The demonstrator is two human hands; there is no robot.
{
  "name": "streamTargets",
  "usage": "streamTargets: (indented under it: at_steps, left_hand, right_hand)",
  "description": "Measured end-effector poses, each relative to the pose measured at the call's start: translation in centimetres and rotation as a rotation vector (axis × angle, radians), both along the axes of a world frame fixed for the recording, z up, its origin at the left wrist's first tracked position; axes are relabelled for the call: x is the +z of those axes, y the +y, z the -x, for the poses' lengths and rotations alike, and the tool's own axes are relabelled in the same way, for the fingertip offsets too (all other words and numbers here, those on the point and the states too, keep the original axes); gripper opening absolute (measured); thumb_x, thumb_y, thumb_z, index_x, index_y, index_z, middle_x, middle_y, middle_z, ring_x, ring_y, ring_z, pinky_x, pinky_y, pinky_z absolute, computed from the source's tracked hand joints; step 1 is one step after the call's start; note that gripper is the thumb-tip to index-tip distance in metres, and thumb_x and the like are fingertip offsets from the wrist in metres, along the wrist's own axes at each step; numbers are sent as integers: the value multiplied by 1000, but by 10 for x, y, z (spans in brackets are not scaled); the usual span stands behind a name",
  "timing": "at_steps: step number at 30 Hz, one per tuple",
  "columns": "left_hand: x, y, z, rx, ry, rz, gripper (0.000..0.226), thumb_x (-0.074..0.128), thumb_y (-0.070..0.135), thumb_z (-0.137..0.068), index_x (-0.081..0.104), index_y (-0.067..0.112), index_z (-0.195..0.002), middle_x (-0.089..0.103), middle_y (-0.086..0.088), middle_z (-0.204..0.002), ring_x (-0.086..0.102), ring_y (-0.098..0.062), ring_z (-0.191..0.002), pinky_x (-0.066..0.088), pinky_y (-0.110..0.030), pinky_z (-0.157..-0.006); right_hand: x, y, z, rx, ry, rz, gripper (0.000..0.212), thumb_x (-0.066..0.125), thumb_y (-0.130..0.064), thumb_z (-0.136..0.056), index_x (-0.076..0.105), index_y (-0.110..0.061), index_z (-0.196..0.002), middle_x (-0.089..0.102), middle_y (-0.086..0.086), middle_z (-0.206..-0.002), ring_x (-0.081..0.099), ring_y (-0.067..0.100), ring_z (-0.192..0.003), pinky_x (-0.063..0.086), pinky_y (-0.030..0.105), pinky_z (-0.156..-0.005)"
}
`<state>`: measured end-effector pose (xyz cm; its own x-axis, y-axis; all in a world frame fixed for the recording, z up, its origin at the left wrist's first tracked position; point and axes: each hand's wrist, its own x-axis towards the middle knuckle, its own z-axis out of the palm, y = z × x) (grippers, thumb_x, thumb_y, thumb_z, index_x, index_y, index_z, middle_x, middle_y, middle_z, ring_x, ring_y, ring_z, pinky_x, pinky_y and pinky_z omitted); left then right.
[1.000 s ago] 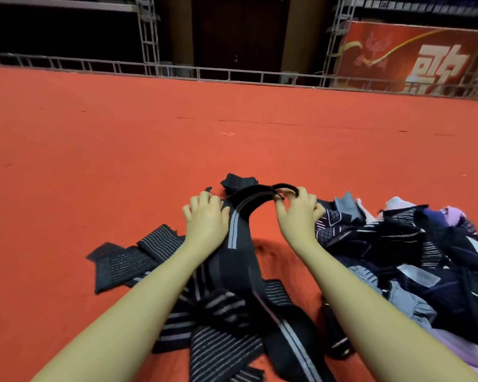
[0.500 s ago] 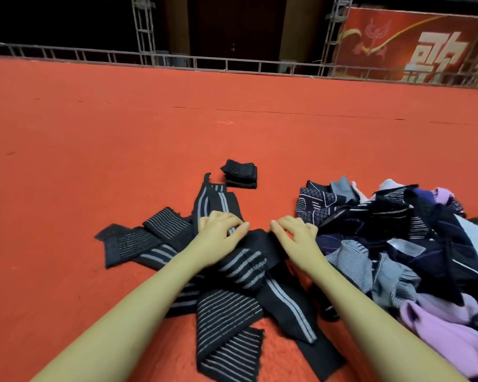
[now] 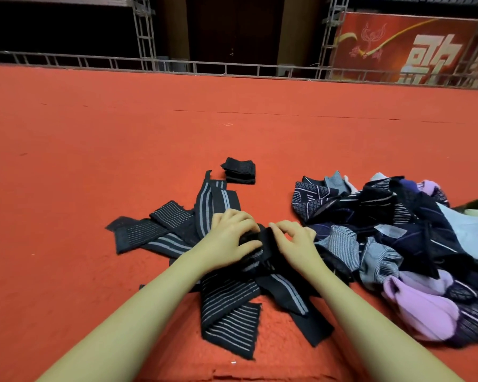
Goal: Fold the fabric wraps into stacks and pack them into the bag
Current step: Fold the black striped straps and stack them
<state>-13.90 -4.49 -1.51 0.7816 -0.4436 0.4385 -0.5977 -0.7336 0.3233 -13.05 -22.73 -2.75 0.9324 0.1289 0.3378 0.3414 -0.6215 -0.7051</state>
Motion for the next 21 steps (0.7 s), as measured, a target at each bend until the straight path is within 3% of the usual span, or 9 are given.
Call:
streamTargets:
  at_steps: [4, 6, 8, 11, 16, 21]
  left_hand:
    - [-9, -1, -2, 109, -13, 143, 19, 51, 35, -91, 61, 19, -94, 51, 15, -106, 39, -11, -105, 19, -30, -86]
    - [-11, 0, -2, 137, -53, 200, 20, 49, 34, -89, 61, 19, -94, 49, 17, -105, 38, -9, -102, 16, -26, -80]
    - [-12, 0, -1, 143, -112, 213, 16, 50, 31, -89, 61, 21, -94, 50, 17, -107, 36, -6, -103, 15, -23, -80]
    - [-6, -1, -2, 134, -206, 208, 16, 46, 31, -89, 60, 23, -94, 56, 13, -107, 37, -6, -103, 13, -15, -88]
    - [1, -3, -8, 97, -323, 134, 9, 47, 29, -89, 50, 30, -97, 59, 12, -106, 42, -8, -102, 15, -23, -78]
    - [-3, 0, -10, 63, -320, 30, 17, 46, 30, -91, 60, 22, -97, 59, 11, -108, 44, -11, -103, 17, -26, -80]
  right_hand:
    - [-5, -4, 5, 52, 3, 61, 24, 47, -49, -87, 53, -39, -67, 61, -16, -82, 47, 1, -90, 17, 30, -83]
    - [-5, -1, 1, 30, -45, 120, 19, 39, -45, -86, 53, -38, -76, 60, -14, -88, 46, 6, -90, 14, 29, -78]
    - [-1, 6, -5, -37, -89, 129, 19, 44, -34, -96, 55, -34, -80, 59, -10, -88, 45, 8, -90, 13, 29, -76]
    - [5, 13, -18, -98, -113, 152, 24, 45, -28, -99, 57, -29, -79, 60, -7, -82, 47, 11, -87, 12, 31, -74]
    - [14, 4, -31, -125, -90, 124, 28, 44, -37, -99, 60, -24, -80, 63, -6, -79, 51, 13, -90, 12, 32, -74]
    - [12, 4, -32, -160, -100, 226, 25, 45, -39, -98, 63, -29, -83, 52, -9, -85, 44, 11, -94, 12, 32, -73]
